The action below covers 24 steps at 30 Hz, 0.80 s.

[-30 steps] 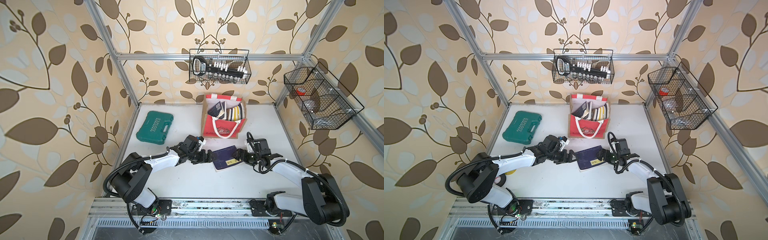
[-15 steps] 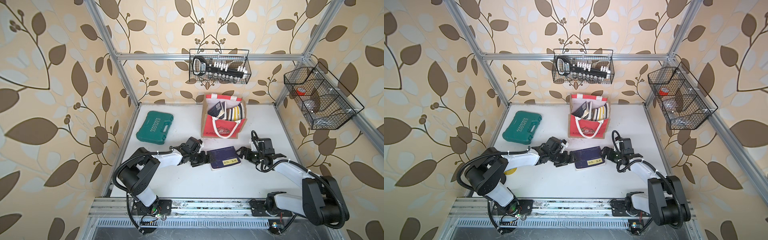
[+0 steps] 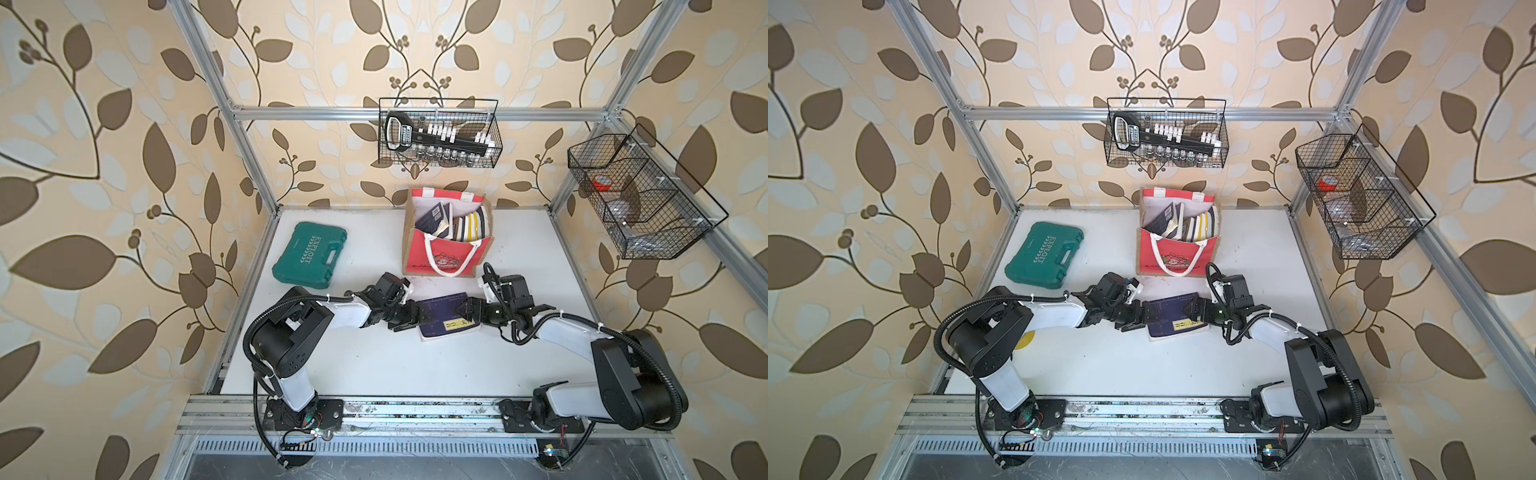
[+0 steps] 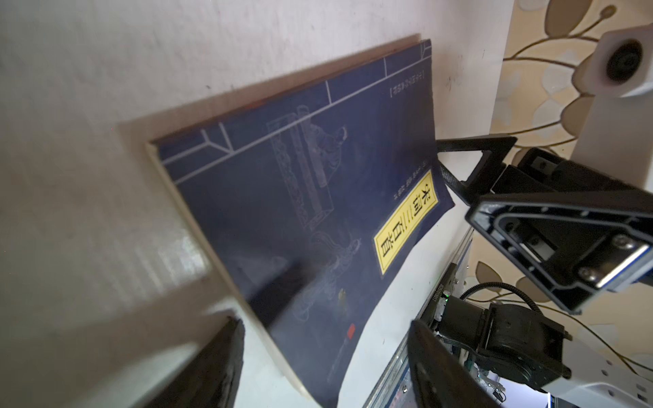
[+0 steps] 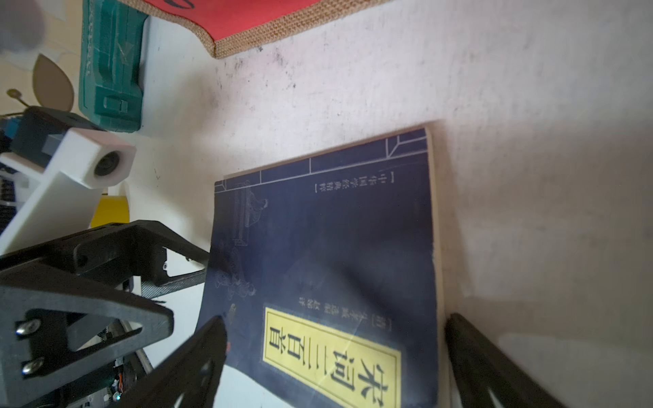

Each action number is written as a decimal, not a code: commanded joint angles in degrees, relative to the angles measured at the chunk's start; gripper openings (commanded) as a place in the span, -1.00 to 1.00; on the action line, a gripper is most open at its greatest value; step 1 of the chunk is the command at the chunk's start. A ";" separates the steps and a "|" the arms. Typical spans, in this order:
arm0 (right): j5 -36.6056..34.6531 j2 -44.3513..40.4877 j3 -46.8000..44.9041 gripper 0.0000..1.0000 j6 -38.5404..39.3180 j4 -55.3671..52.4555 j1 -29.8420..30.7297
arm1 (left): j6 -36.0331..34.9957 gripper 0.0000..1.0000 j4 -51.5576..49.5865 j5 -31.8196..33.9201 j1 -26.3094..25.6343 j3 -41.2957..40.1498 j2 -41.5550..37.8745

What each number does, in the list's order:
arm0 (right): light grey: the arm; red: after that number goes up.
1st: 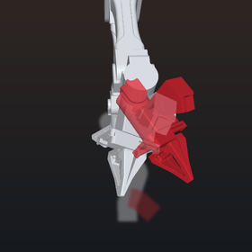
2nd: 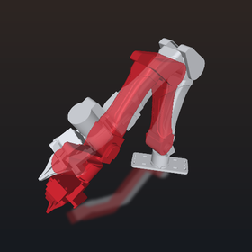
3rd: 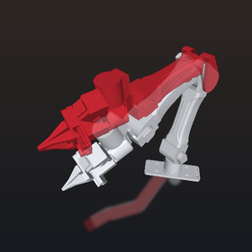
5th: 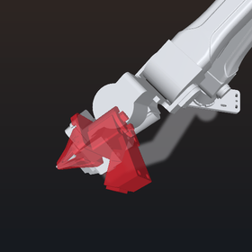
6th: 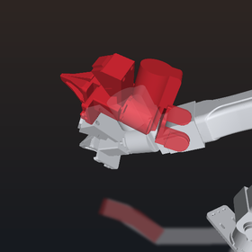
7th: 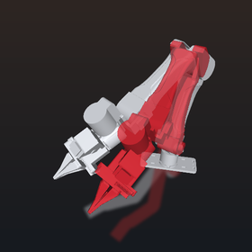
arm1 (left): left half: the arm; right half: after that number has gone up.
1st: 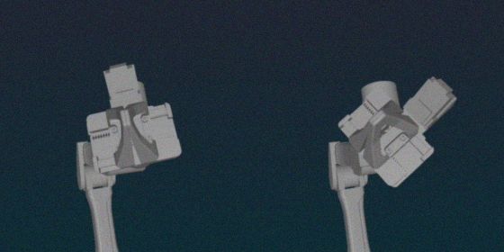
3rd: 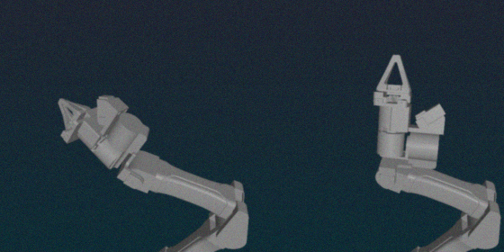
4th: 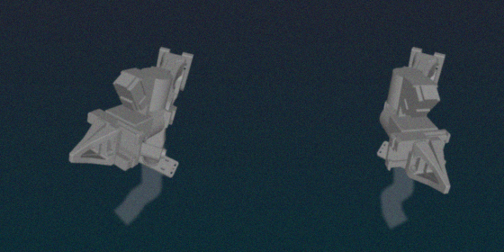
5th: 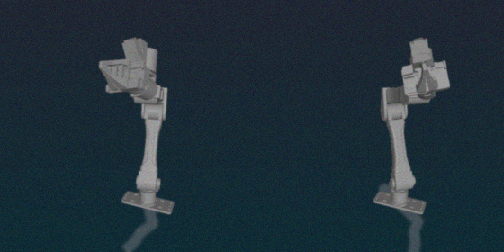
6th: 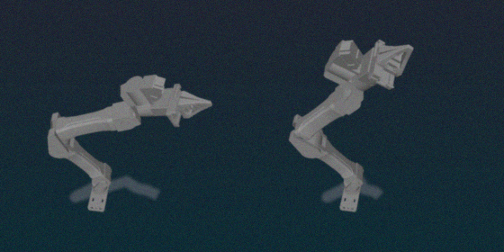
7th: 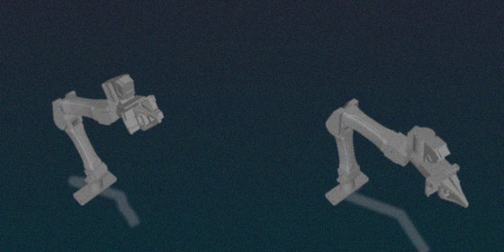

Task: Put the books into the canvas bag
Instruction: Pick up the book from the center of the board.

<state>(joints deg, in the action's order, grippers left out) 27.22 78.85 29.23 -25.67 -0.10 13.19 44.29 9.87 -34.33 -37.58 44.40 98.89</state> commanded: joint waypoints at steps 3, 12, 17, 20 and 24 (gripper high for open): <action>4.03 0.93 1.20 0.88 2.18 0.45 2.25 | -0.87 0.01 -2.02 1.60 -0.59 1.12 1.83; 1.72 0.29 2.06 0.87 2.65 -1.03 2.38 | -2.60 -1.00 -5.94 6.04 -0.61 1.77 0.35; -0.72 -2.86 1.12 0.88 1.71 -1.23 0.29 | -5.92 -1.00 -10.50 8.90 -0.56 2.01 -2.95; -1.13 -4.94 0.05 0.88 1.35 -0.94 -2.97 | -8.53 -1.00 -12.94 11.53 -0.48 1.11 -6.57; 0.69 -6.27 -0.72 0.89 1.01 0.52 -5.70 | -12.24 -1.00 -14.36 12.85 -0.39 -0.91 -12.72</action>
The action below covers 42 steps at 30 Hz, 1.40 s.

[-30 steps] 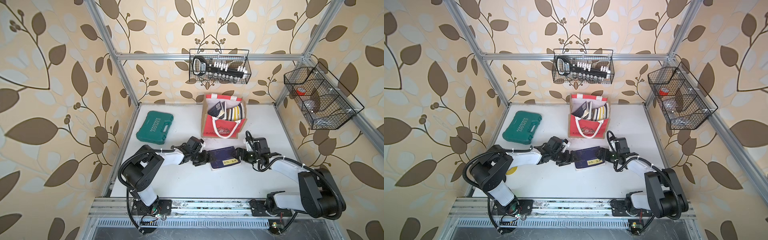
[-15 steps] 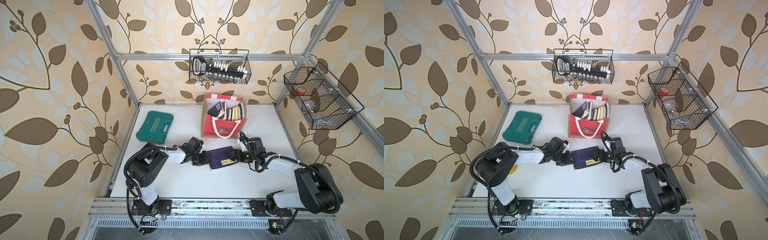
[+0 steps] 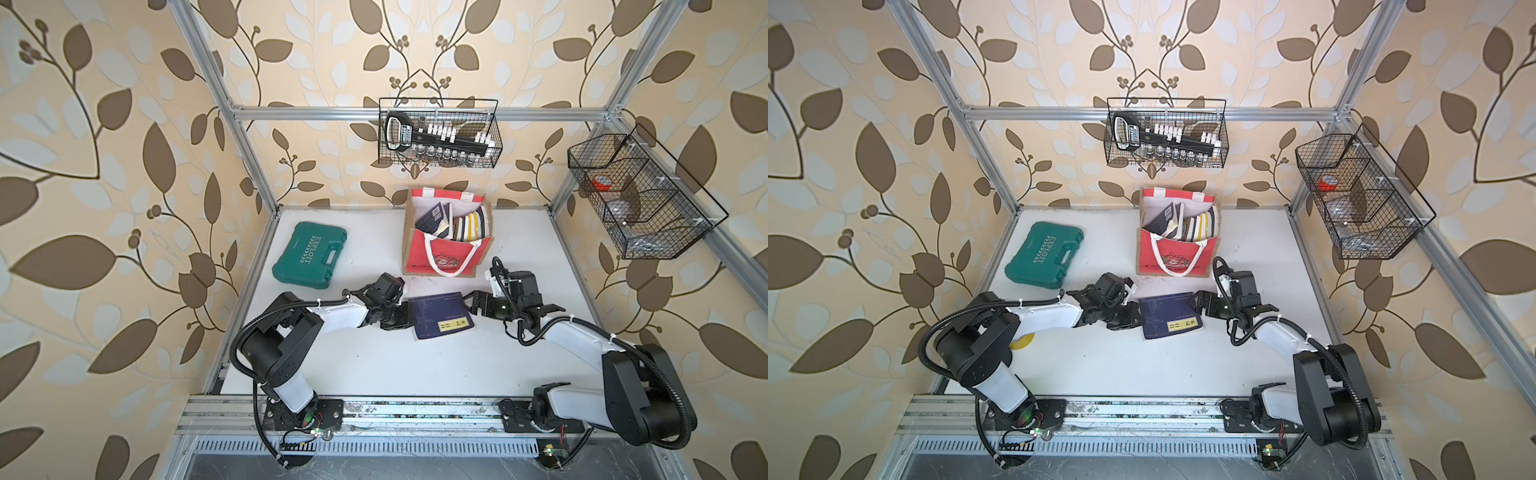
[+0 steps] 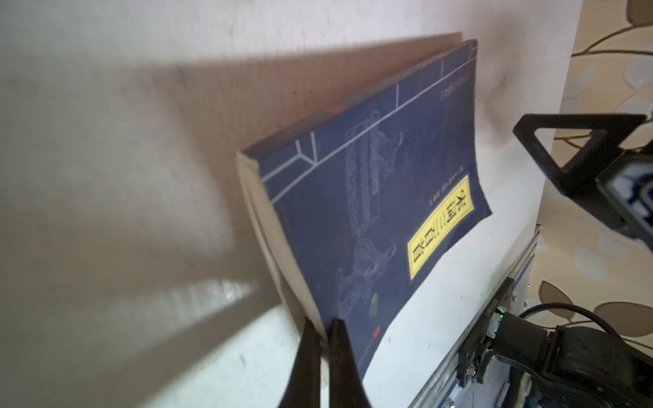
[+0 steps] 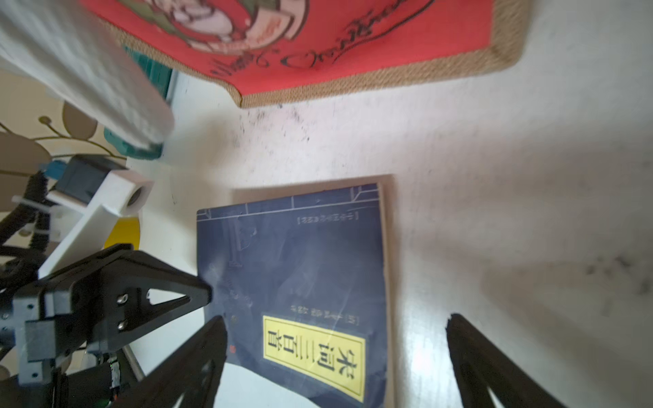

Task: Put the books into the canvas bag
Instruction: Pick up the book from the center of the board.

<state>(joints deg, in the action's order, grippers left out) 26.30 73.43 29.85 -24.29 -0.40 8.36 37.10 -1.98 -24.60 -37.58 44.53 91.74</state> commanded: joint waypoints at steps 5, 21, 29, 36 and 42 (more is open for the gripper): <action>8.45 -0.30 -3.39 0.89 -1.76 7.39 -0.76 | -9.25 -1.00 -6.86 4.83 -0.37 -1.39 -13.60; 11.55 14.29 -6.49 0.88 -7.76 33.61 4.74 | -14.38 -1.00 -8.94 3.56 -0.34 -3.19 -20.09; 17.03 21.90 -6.30 0.86 -6.82 47.08 4.97 | -14.98 -1.00 -5.36 0.72 -0.34 -6.07 -21.54; 23.30 29.27 -5.09 0.78 -9.74 55.16 6.77 | -15.71 -1.00 -3.94 -1.03 -0.38 -6.57 -22.84; 27.03 27.75 -5.95 0.49 -10.18 58.99 8.31 | -15.85 -1.00 -3.56 -0.23 -0.39 -6.83 -23.92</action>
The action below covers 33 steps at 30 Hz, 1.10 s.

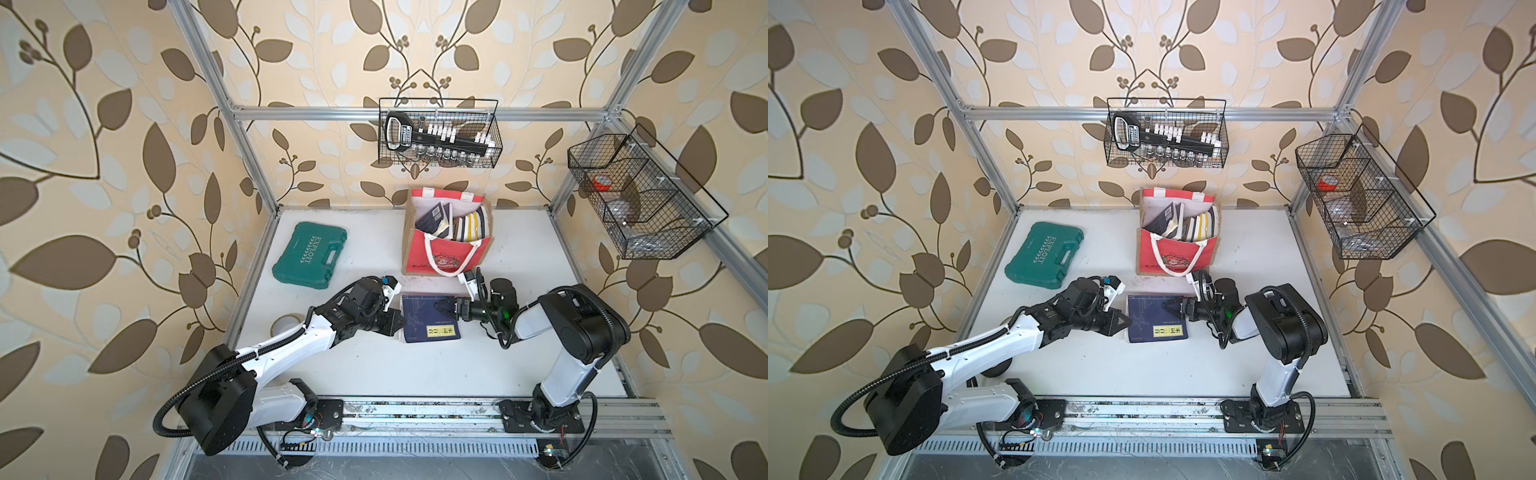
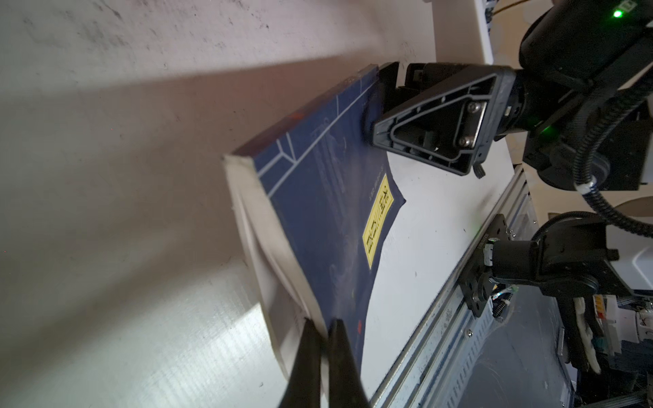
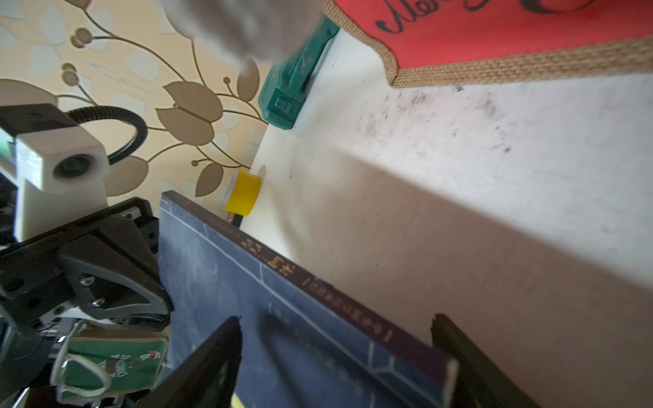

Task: Put the books into the canvas bag
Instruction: Pick up the book from the center of the board.

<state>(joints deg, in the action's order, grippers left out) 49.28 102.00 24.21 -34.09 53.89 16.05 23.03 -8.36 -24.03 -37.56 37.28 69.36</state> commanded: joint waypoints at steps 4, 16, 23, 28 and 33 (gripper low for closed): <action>4.40 -4.50 -2.16 0.17 -0.10 5.00 1.26 | -1.77 -1.00 1.91 1.00 -0.40 0.81 -0.86; 3.92 -12.60 -5.58 -0.96 -2.59 2.39 1.19 | -1.33 -0.79 -1.81 6.56 -0.34 2.75 0.99; -1.62 -27.87 1.97 -1.00 5.49 -27.96 1.42 | -0.05 0.75 -4.46 10.55 -0.34 3.65 -2.15; -10.23 -34.96 13.30 -1.00 13.92 -55.36 1.40 | 0.00 0.94 -6.20 10.79 -0.25 5.64 -7.71; -14.24 -38.29 22.34 -1.00 13.93 -64.49 1.11 | -2.08 0.98 -11.55 9.46 -0.34 11.60 -10.95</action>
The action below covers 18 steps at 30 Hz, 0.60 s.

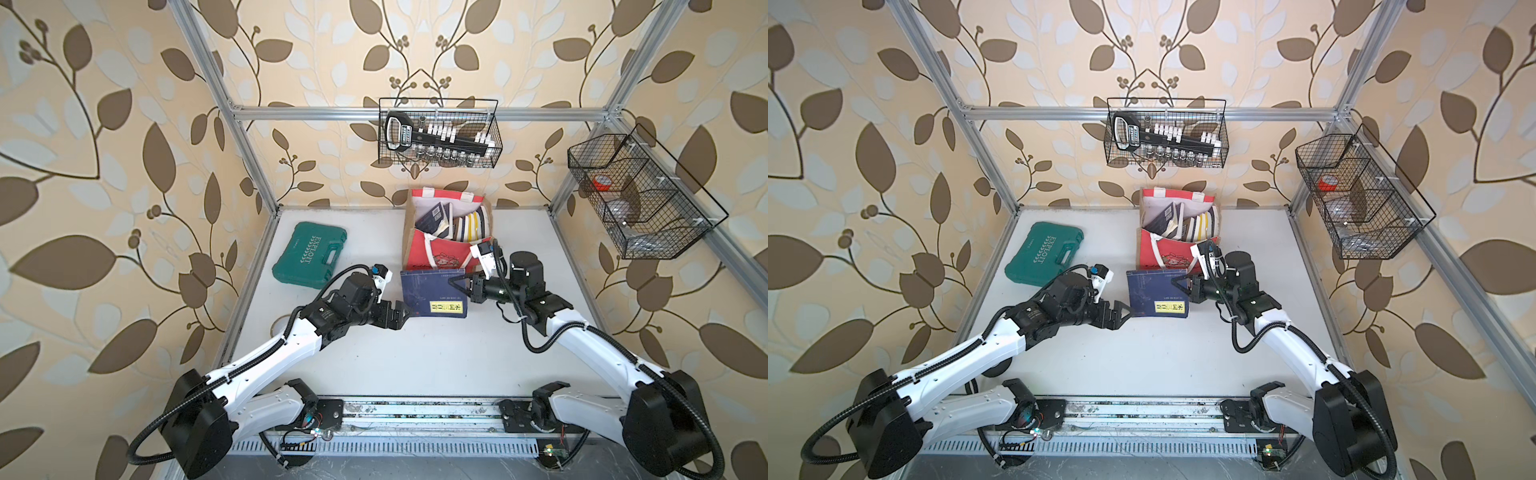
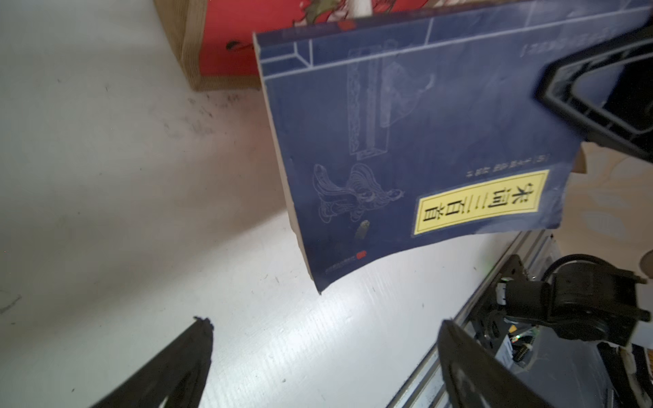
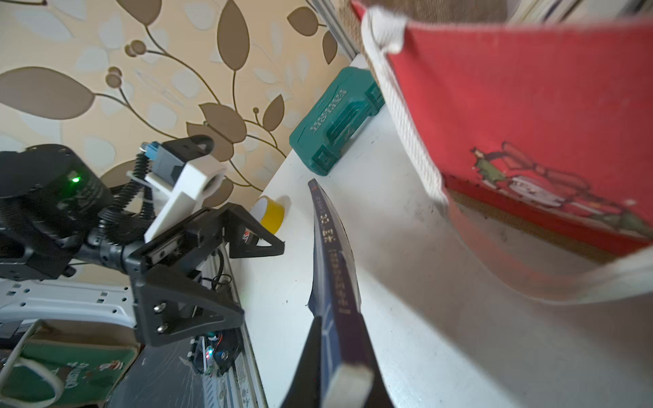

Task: Put the books into the canvas bag
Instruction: Pick up the book from the center of the board.

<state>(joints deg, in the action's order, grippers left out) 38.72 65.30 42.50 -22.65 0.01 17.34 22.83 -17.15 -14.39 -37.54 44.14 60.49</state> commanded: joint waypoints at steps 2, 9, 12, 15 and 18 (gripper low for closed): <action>-2.91 -1.68 7.74 -1.00 1.71 -11.26 -0.87 | -3.83 0.98 -6.09 -1.95 -0.34 7.96 -2.09; -3.06 2.66 21.64 -1.00 -2.83 -8.84 -6.02 | -11.01 0.98 -19.42 -4.30 -0.35 16.63 -3.23; -5.85 6.80 27.99 -1.00 -4.38 -8.02 -8.36 | -14.32 0.98 -22.56 -2.64 -0.34 16.62 -6.52; -7.81 11.97 34.93 -1.00 -4.67 -8.16 -9.72 | -17.58 0.98 -24.84 -2.98 -0.36 16.10 -9.80; -7.96 18.15 42.71 -1.00 -5.40 -9.32 -11.00 | -20.21 0.98 -27.22 -1.41 -0.29 15.44 -12.75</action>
<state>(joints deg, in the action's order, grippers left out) 32.73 80.20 79.50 -26.79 -9.82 7.18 7.92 -40.32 -17.30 -37.54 59.27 50.24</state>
